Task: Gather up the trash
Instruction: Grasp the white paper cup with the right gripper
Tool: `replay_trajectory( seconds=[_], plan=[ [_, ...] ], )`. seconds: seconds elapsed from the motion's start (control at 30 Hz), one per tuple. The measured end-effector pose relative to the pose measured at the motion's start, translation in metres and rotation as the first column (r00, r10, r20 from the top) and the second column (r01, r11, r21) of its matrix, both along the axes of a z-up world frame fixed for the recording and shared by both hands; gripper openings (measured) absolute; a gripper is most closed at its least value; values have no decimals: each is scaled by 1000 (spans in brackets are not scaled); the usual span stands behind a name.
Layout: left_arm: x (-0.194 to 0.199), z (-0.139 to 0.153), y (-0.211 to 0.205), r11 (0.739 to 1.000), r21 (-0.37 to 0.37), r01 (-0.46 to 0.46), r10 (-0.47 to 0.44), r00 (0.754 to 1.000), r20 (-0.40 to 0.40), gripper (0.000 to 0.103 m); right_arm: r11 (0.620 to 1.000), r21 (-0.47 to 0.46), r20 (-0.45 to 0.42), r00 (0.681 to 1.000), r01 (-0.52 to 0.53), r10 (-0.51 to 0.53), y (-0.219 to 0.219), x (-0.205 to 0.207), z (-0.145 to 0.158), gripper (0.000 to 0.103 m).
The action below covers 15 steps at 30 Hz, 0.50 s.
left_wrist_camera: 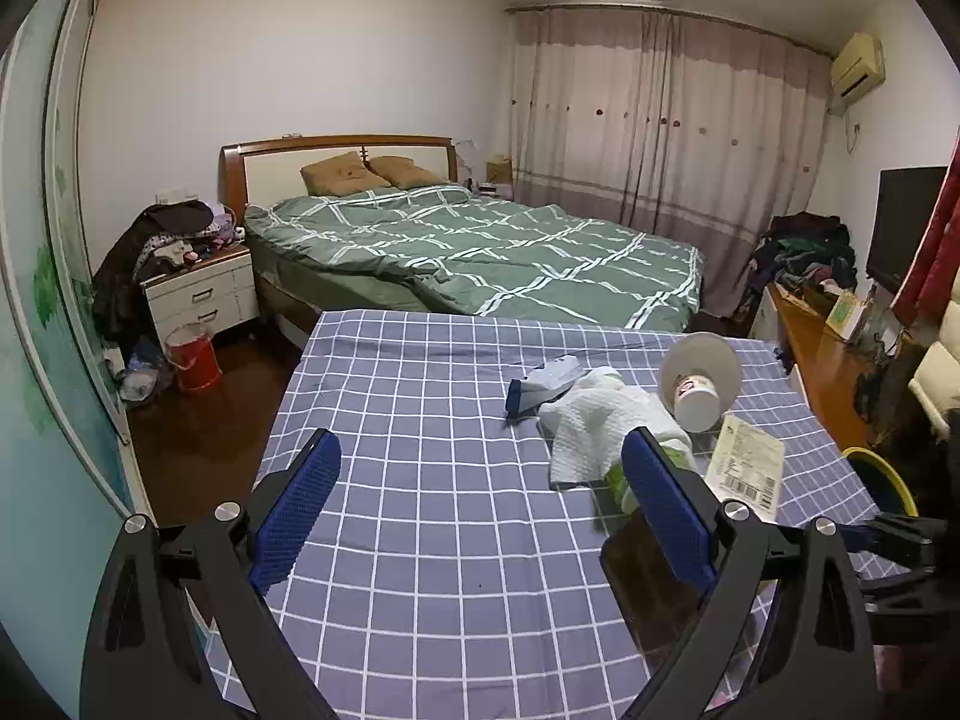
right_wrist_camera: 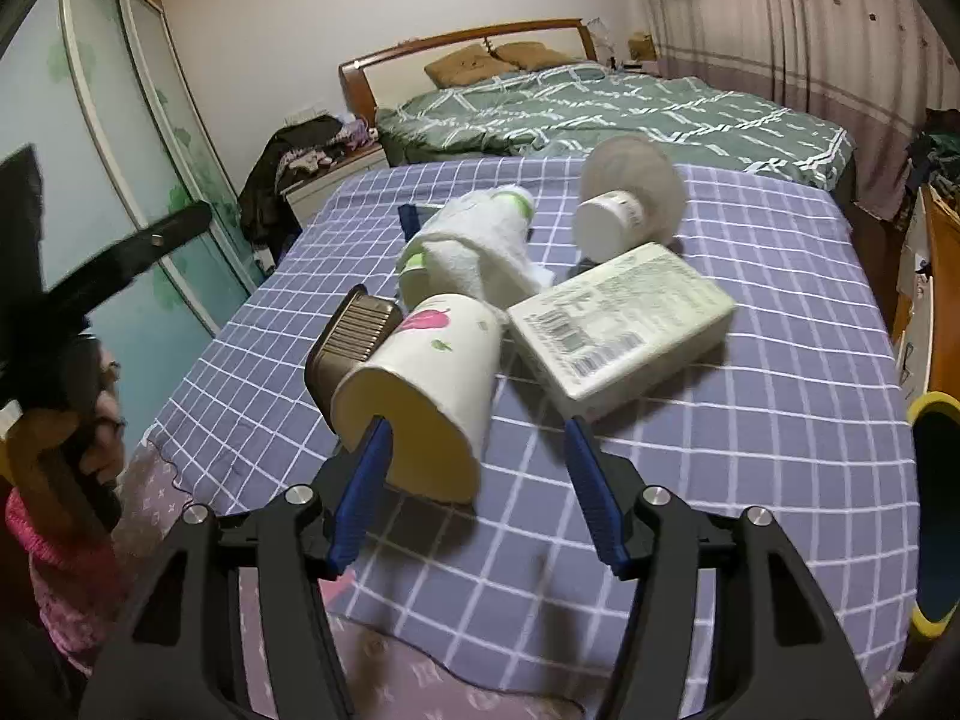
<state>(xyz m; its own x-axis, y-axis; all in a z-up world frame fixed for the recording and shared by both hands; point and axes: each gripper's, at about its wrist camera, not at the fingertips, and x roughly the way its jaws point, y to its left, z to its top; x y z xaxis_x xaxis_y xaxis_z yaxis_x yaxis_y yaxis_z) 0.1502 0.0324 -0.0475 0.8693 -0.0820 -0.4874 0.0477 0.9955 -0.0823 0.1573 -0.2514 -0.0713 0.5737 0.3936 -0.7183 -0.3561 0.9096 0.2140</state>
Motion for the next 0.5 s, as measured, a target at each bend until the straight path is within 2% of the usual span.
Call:
replay_trajectory(
  seconds=[0.03,0.1,0.17,0.37,0.5],
  plan=[
    [-2,0,0,1000,-4,2,-2,1000,-1,93,1000,-5,-4,1000,1,-1,4,3,-1,45],
    [-8,0,-1,1000,-15,14,-15,1000,-2,93,1000,-9,-8,1000,5,-6,7,6,-3,25],
    [-12,2,-3,1000,-17,23,-23,1000,-2,93,1000,-11,-8,1000,9,-9,8,5,-3,14],
    [-21,6,-14,998,-11,62,-62,998,-4,93,1000,5,21,1000,14,-14,-3,-7,8,3],
    [-27,11,-24,996,0,88,-88,996,4,93,999,45,38,999,19,-21,-24,-20,22,3]
  ],
)
